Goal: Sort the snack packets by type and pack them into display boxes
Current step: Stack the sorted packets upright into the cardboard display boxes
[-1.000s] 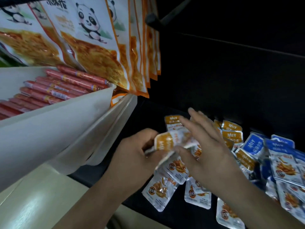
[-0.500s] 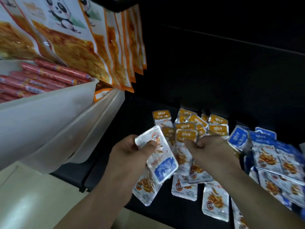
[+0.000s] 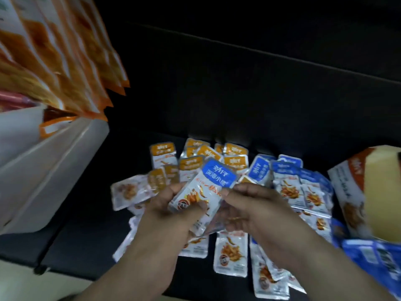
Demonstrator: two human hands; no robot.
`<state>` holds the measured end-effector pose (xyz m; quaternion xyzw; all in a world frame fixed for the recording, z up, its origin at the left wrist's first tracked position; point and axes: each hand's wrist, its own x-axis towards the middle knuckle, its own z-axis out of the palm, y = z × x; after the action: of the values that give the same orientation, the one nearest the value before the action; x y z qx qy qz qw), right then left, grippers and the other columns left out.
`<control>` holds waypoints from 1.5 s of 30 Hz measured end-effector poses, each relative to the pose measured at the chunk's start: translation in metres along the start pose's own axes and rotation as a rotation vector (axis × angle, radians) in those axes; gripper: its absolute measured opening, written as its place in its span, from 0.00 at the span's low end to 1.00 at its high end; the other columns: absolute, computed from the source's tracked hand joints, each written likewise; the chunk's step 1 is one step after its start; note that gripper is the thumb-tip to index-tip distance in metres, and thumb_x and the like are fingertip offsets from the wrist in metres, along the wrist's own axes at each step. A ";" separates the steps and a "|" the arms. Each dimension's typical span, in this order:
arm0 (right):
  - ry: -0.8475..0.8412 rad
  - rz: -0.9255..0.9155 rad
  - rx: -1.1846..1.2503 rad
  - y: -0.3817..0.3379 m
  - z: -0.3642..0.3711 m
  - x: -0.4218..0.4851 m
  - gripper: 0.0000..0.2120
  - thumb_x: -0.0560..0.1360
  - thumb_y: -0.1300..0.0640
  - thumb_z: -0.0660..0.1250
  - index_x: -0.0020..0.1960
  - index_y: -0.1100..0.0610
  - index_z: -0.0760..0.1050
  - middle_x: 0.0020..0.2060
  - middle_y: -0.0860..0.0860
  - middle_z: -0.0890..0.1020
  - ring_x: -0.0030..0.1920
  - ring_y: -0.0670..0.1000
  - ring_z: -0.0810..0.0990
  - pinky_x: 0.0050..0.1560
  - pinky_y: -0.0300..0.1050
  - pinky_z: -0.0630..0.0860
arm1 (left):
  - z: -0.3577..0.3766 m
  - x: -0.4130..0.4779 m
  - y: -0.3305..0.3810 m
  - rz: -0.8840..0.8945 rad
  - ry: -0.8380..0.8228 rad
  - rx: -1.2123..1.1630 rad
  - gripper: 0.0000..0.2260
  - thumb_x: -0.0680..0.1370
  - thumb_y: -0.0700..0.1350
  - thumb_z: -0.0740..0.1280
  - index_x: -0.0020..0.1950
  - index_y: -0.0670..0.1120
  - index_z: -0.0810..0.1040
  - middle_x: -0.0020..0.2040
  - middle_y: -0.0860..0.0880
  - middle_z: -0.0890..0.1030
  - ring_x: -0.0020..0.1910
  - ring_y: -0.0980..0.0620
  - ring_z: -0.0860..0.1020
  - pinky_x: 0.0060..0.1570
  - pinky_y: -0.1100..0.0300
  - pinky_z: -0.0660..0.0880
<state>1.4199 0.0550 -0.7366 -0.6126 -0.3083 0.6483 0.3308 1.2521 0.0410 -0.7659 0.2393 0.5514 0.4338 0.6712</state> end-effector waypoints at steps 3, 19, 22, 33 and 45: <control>0.145 -0.073 0.094 0.009 -0.020 0.002 0.08 0.77 0.60 0.74 0.54 0.63 0.82 0.46 0.61 0.88 0.47 0.65 0.87 0.40 0.51 0.84 | 0.033 -0.001 -0.013 0.071 -0.050 0.240 0.09 0.78 0.42 0.75 0.54 0.55 0.84 0.42 0.53 0.88 0.38 0.54 0.86 0.37 0.59 0.81; 0.778 -0.182 -0.842 0.027 -0.153 0.027 0.07 0.80 0.45 0.67 0.50 0.48 0.79 0.29 0.47 0.81 0.31 0.51 0.80 0.32 0.45 0.77 | 0.060 0.022 -0.041 0.325 -0.149 0.751 0.13 0.80 0.47 0.73 0.62 0.60 0.79 0.56 0.65 0.79 0.54 0.69 0.77 0.51 0.70 0.76; 0.863 -0.185 -0.979 0.033 -0.157 0.031 0.10 0.80 0.43 0.65 0.57 0.46 0.78 0.46 0.49 0.82 0.42 0.58 0.82 0.39 0.55 0.82 | 0.051 0.022 -0.037 0.408 -0.126 0.799 0.13 0.79 0.47 0.73 0.61 0.60 0.79 0.54 0.65 0.78 0.54 0.69 0.76 0.51 0.70 0.76; 0.256 -0.538 -0.972 0.043 -0.015 0.040 0.21 0.79 0.42 0.66 0.69 0.46 0.78 0.74 0.41 0.69 0.74 0.38 0.65 0.72 0.38 0.68 | -0.097 0.052 -0.014 0.575 0.244 1.487 0.19 0.73 0.58 0.68 0.58 0.49 0.82 0.68 0.40 0.78 0.71 0.35 0.74 0.71 0.40 0.69; 0.144 -0.283 -1.429 0.068 0.047 0.066 0.38 0.73 0.22 0.46 0.75 0.26 0.29 0.80 0.44 0.29 0.80 0.59 0.27 0.81 0.61 0.39 | -0.125 0.039 -0.030 0.655 0.142 1.565 0.30 0.76 0.67 0.64 0.74 0.53 0.75 0.63 0.48 0.75 0.58 0.42 0.74 0.56 0.43 0.77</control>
<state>1.3670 0.0683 -0.8279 -0.6743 -0.7097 0.1980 -0.0495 1.1442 0.0388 -0.8449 0.7542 0.6361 0.1141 0.1168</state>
